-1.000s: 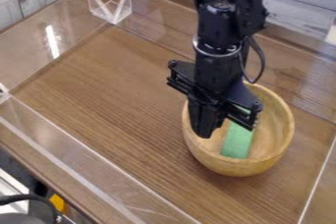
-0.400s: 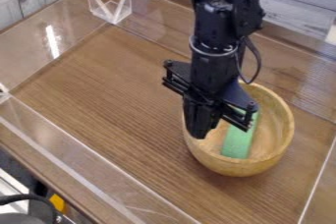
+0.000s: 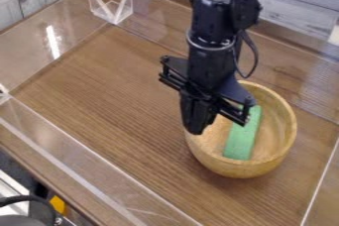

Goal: Put the green block in the brown bowl

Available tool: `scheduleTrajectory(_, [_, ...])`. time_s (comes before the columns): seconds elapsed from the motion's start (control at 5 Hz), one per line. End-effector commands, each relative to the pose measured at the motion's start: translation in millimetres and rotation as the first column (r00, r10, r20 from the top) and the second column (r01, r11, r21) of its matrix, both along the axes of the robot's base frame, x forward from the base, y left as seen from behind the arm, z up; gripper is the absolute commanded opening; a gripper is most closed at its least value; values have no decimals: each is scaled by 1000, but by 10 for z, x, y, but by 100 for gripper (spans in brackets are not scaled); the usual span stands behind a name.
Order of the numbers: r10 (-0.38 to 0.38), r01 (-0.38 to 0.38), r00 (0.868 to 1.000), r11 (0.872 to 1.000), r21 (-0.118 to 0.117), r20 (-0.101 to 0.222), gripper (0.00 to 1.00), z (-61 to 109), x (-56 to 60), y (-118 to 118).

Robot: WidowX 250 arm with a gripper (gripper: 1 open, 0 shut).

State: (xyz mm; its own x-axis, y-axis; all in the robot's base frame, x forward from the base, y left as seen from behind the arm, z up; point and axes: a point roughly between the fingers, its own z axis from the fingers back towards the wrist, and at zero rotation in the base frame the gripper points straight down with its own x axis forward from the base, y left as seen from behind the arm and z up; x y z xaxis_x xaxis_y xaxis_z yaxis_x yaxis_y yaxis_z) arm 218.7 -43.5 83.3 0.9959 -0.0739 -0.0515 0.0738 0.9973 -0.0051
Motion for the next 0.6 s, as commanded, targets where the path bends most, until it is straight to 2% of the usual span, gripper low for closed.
scheduleTrajectory(0.0, [9,-9,999,1000,2,49,0,136,84,57])
scheduleTrajectory(0.2, [17,-17,999,1000,11,47,0,154,85,104])
scheduleTrajectory(0.4, [23,-24,999,1000,20,41,100,145,97,126])
